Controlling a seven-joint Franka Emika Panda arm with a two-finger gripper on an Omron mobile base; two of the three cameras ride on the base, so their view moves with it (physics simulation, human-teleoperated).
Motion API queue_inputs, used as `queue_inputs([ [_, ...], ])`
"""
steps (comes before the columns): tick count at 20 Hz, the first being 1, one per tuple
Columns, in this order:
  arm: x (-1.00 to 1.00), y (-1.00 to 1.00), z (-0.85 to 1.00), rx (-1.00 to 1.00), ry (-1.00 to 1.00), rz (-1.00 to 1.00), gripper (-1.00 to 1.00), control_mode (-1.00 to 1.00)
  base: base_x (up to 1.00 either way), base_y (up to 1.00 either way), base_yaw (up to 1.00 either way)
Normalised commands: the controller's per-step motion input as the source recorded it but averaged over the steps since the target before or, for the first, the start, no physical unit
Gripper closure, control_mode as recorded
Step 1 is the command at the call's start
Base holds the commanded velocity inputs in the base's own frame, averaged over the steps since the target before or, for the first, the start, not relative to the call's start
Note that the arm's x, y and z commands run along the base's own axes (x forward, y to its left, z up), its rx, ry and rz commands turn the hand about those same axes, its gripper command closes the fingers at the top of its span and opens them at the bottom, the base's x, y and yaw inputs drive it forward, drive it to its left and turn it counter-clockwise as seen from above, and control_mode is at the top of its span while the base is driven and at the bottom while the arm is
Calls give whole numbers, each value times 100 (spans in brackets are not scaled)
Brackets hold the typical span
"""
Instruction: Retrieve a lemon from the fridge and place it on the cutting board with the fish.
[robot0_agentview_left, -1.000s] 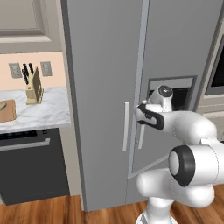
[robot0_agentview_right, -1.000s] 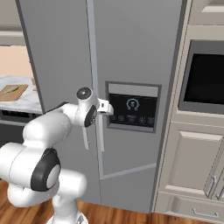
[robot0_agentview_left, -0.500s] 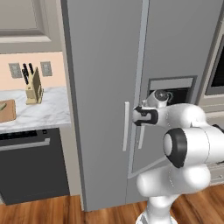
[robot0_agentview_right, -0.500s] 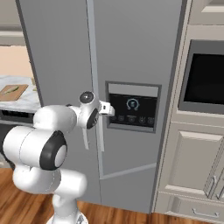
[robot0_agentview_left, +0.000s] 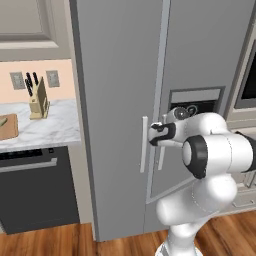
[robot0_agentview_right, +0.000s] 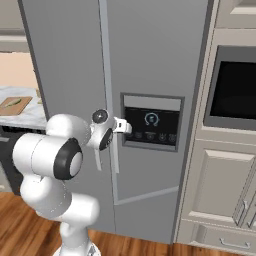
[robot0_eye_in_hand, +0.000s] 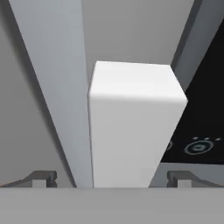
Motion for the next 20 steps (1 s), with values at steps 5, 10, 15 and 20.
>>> queue_inputs([
  [5, 26, 0, -6, 1, -5, 1, 100, -100, 0, 0, 0],
  [10, -12, -1, 1, 0, 0, 0, 100, -100, 0, 0, 0],
  [15, -79, -10, 21, 0, 1, 3, 100, -100, 0, 0, 0],
  [20, -100, -38, 55, 3, 3, 3, 100, -100, 0, 0, 0],
])
